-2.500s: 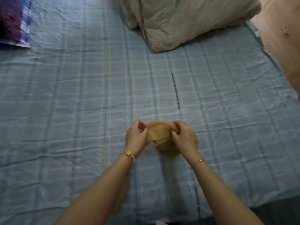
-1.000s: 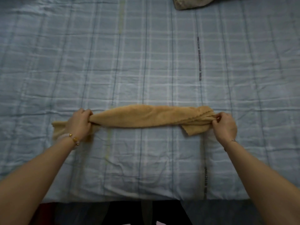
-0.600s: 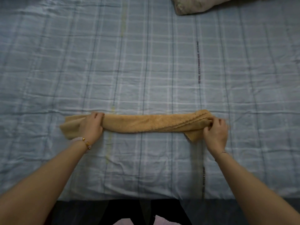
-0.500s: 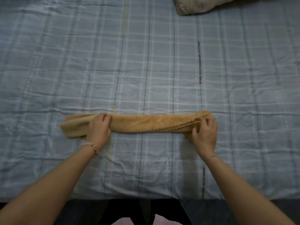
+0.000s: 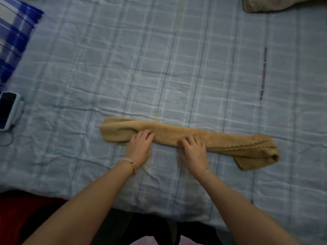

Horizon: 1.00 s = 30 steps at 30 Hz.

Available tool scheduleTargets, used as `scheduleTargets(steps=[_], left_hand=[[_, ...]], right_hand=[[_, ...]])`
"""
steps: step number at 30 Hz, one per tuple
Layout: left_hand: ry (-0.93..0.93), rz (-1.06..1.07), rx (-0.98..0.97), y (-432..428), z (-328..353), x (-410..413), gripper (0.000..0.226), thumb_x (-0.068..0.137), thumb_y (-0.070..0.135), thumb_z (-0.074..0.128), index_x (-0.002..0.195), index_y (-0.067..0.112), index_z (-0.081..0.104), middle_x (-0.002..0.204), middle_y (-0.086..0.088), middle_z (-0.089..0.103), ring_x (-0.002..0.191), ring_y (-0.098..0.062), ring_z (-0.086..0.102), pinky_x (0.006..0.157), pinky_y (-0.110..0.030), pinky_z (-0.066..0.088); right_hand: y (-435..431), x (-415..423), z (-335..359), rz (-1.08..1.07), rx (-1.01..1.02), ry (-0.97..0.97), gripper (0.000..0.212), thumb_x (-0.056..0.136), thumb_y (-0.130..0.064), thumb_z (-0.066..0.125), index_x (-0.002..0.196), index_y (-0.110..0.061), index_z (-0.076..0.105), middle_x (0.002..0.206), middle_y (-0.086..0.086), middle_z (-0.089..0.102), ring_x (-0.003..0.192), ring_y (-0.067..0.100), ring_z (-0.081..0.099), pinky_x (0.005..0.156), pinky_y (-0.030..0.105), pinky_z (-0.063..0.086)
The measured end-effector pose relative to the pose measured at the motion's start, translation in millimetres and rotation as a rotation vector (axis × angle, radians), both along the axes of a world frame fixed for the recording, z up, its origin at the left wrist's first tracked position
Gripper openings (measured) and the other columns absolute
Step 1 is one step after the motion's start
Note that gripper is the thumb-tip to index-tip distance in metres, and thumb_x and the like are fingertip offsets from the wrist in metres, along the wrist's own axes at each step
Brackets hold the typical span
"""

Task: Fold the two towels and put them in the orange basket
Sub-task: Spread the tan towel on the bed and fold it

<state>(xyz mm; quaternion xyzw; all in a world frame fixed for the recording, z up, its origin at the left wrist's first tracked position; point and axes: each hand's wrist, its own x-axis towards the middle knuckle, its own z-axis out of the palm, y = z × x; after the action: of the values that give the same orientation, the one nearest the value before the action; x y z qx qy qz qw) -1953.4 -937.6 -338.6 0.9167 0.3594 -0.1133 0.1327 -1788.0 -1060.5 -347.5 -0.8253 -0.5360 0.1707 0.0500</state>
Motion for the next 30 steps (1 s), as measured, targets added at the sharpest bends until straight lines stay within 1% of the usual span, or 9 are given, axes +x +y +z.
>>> scheduleTargets(steps=[5, 8, 10, 12, 16, 20, 22, 27, 30], left_hand=[[-0.005, 0.021, -0.084, 5, -8, 2, 0.059, 0.051, 0.014, 0.078, 0.108, 0.01, 0.063, 0.11, -0.01, 0.063, 0.098, -0.03, 0.062, 0.078, -0.037, 0.052], [-0.037, 0.074, -0.125, 9, -13, 6, 0.054, 0.064, 0.028, 0.074, 0.114, 0.013, 0.059, 0.119, -0.007, 0.058, 0.109, -0.028, 0.054, 0.089, -0.038, 0.044], [-0.047, 0.083, -0.088, 12, -15, 8, 0.051, 0.065, 0.035, 0.073, 0.11, 0.016, 0.06, 0.114, -0.006, 0.059, 0.105, -0.027, 0.056, 0.087, -0.038, 0.044], [-0.048, 0.087, -0.043, 15, -17, 12, 0.047, 0.062, 0.04, 0.074, 0.101, 0.018, 0.061, 0.105, -0.005, 0.061, 0.095, -0.027, 0.058, 0.08, -0.037, 0.046], [-0.071, 0.095, 0.04, 23, -18, 19, 0.034, 0.065, 0.045, 0.07, 0.086, 0.02, 0.061, 0.091, -0.002, 0.062, 0.082, -0.025, 0.058, 0.071, -0.036, 0.044], [-0.118, 0.099, 0.106, 34, -14, 25, 0.016, 0.072, 0.035, 0.066, 0.077, 0.02, 0.062, 0.081, -0.001, 0.063, 0.078, -0.024, 0.059, 0.067, -0.034, 0.043], [-0.128, 0.111, 0.122, 42, -12, 27, 0.017, 0.073, 0.036, 0.063, 0.078, 0.019, 0.061, 0.083, -0.001, 0.063, 0.08, -0.023, 0.058, 0.068, -0.034, 0.042], [-0.117, 0.098, 0.119, 58, -1, 46, 0.04, 0.071, 0.057, 0.049, 0.087, 0.021, 0.058, 0.086, 0.001, 0.06, 0.081, -0.022, 0.056, 0.072, -0.037, 0.041], [-0.091, 0.11, 0.108, 61, 1, 63, 0.029, 0.066, 0.034, 0.066, 0.087, 0.016, 0.058, 0.087, -0.004, 0.06, 0.08, -0.026, 0.058, 0.07, -0.037, 0.042]], right_hand=[[19, -3, -12, 0.028, -0.062, -0.105, 0.028, 0.058, -0.016, 0.079, 0.079, -0.017, 0.061, 0.082, 0.005, 0.06, 0.076, 0.029, 0.058, 0.058, 0.034, 0.043], [26, 2, -15, 0.063, 0.034, -0.083, 0.011, 0.073, -0.024, 0.056, 0.073, -0.014, 0.06, 0.078, 0.007, 0.06, 0.073, 0.03, 0.058, 0.057, 0.035, 0.042], [30, 5, -17, 0.046, 0.068, -0.036, 0.024, 0.079, -0.029, 0.045, 0.073, -0.013, 0.062, 0.077, 0.007, 0.062, 0.073, 0.031, 0.059, 0.057, 0.036, 0.043], [33, 9, -20, 0.009, 0.104, 0.028, 0.027, 0.083, -0.03, 0.044, 0.076, -0.012, 0.063, 0.078, 0.006, 0.063, 0.075, 0.031, 0.059, 0.058, 0.037, 0.045], [43, 19, -16, -0.018, 0.212, 0.125, 0.022, 0.088, -0.026, 0.049, 0.081, -0.011, 0.064, 0.076, 0.006, 0.062, 0.071, 0.028, 0.058, 0.061, 0.038, 0.048], [61, 27, -5, -0.069, 0.266, 0.178, 0.017, 0.087, -0.022, 0.052, 0.085, -0.011, 0.065, 0.078, 0.007, 0.064, 0.073, 0.029, 0.06, 0.063, 0.035, 0.049], [72, 33, -1, -0.086, 0.271, 0.192, 0.024, 0.088, -0.025, 0.046, 0.085, -0.011, 0.065, 0.079, 0.007, 0.064, 0.075, 0.029, 0.061, 0.063, 0.035, 0.049], [95, 48, 10, -0.126, 0.321, 0.2, 0.011, 0.089, -0.016, 0.057, 0.088, -0.009, 0.064, 0.083, 0.008, 0.065, 0.078, 0.029, 0.061, 0.064, 0.036, 0.048], [107, 58, 14, -0.131, 0.332, 0.207, 0.01, 0.09, -0.016, 0.057, 0.089, -0.009, 0.064, 0.085, 0.008, 0.065, 0.079, 0.028, 0.062, 0.064, 0.037, 0.048]])
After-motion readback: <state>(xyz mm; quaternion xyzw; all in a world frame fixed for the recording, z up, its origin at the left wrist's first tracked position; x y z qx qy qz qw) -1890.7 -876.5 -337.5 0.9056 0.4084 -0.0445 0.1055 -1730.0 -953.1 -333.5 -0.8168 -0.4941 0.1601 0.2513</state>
